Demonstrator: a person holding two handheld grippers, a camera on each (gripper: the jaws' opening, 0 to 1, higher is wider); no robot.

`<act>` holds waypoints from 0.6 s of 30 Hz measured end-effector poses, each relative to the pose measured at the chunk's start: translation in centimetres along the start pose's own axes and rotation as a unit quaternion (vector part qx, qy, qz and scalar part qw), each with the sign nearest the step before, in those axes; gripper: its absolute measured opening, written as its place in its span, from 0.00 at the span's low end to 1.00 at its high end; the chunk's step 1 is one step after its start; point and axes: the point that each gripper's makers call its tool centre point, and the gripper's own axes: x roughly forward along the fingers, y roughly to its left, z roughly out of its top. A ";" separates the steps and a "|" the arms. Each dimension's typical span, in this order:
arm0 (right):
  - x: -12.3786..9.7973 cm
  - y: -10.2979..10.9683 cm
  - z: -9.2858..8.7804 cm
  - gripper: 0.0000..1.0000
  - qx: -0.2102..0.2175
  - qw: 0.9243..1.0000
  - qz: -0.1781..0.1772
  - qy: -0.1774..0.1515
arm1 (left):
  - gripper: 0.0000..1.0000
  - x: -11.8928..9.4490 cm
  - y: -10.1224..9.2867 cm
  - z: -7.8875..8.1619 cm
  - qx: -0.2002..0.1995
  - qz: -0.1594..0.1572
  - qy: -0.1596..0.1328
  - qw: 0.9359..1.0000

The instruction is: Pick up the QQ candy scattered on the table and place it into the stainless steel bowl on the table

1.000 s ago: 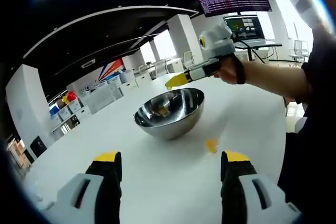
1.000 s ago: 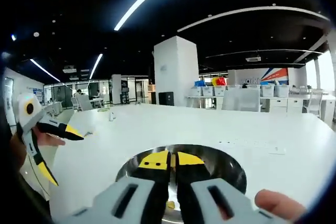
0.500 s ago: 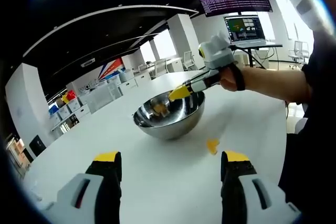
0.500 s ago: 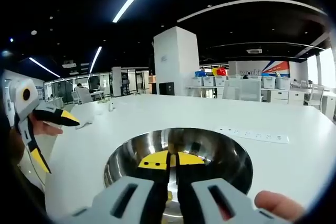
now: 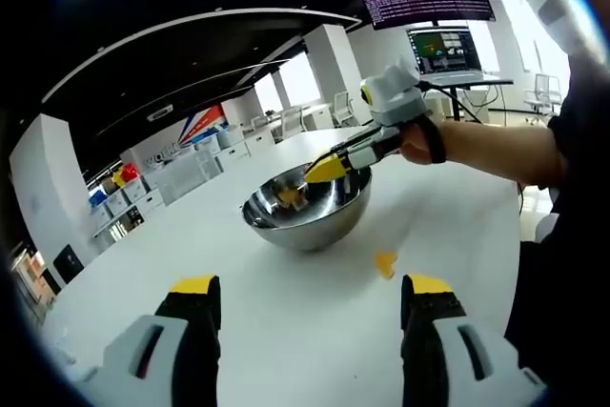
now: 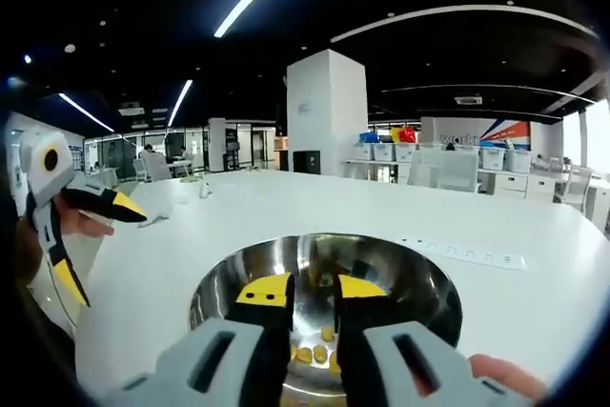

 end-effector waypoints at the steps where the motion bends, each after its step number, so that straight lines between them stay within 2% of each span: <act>1: 0.0 0.0 0.0 0.15 -0.001 1.000 -0.001 0.000 | 0.77 0.0 -0.1 0.0 0.000 -0.001 0.000 1.000; 6: -0.5 0.1 0.3 0.15 -0.004 1.000 -0.001 -0.004 | 0.77 -0.1 -0.1 0.1 0.000 -0.001 -0.002 1.000; 10: -1.1 0.3 1.5 0.15 -0.012 1.000 -0.002 -0.018 | 0.77 -0.2 -0.1 0.1 0.000 0.000 -0.002 1.000; 15: -2.5 0.7 4.0 0.16 -0.026 0.999 -0.002 -0.047 | 0.77 -0.4 -0.2 0.2 0.001 0.001 -0.004 1.000; 18: -4.0 1.6 6.7 0.15 -0.039 0.996 0.002 -0.078 | 0.77 -0.4 -0.3 0.2 0.002 0.000 -0.005 1.000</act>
